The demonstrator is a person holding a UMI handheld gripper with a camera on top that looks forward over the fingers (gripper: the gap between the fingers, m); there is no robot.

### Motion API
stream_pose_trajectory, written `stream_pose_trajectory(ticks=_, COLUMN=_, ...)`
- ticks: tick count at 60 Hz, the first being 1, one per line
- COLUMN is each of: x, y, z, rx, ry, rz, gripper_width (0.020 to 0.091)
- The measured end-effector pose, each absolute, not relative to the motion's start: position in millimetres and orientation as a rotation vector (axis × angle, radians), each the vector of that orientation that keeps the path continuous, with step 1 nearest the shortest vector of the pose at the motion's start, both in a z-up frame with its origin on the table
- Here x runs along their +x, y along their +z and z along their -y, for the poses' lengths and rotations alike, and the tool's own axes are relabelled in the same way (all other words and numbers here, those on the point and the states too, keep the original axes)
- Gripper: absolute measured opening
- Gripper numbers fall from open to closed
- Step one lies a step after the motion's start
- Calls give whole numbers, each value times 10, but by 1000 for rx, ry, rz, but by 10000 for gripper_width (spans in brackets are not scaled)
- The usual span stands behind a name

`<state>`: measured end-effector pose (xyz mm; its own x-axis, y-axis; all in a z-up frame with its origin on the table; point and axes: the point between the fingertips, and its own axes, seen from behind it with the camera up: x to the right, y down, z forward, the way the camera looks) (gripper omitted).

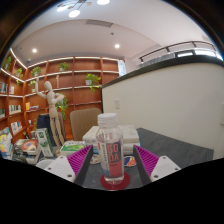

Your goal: Pour water

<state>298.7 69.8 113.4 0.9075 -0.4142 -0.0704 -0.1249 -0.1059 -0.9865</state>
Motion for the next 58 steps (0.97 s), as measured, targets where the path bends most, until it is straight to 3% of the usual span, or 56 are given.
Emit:
stream_pose_trajectory(ticks=14, x=2651, y=1166, z=-20, rx=-1763, ry=-327, rz=-327, gripper_width=838)
stream_pose_trajectory(ticks=31, x=2152, y=1554, z=867, rx=-1818, ry=-342, rz=-155, gripper_width=838)
stream_pose_trajectory(ticks=42, x=1834, y=1792, z=1090, rx=-1758, ry=-201, rz=-155, gripper_width=839)
stream_pose_trajectory(ticks=58, x=1498, y=1811, z=1115, rx=-1764, ry=-83, rz=-75, gripper_width=840)
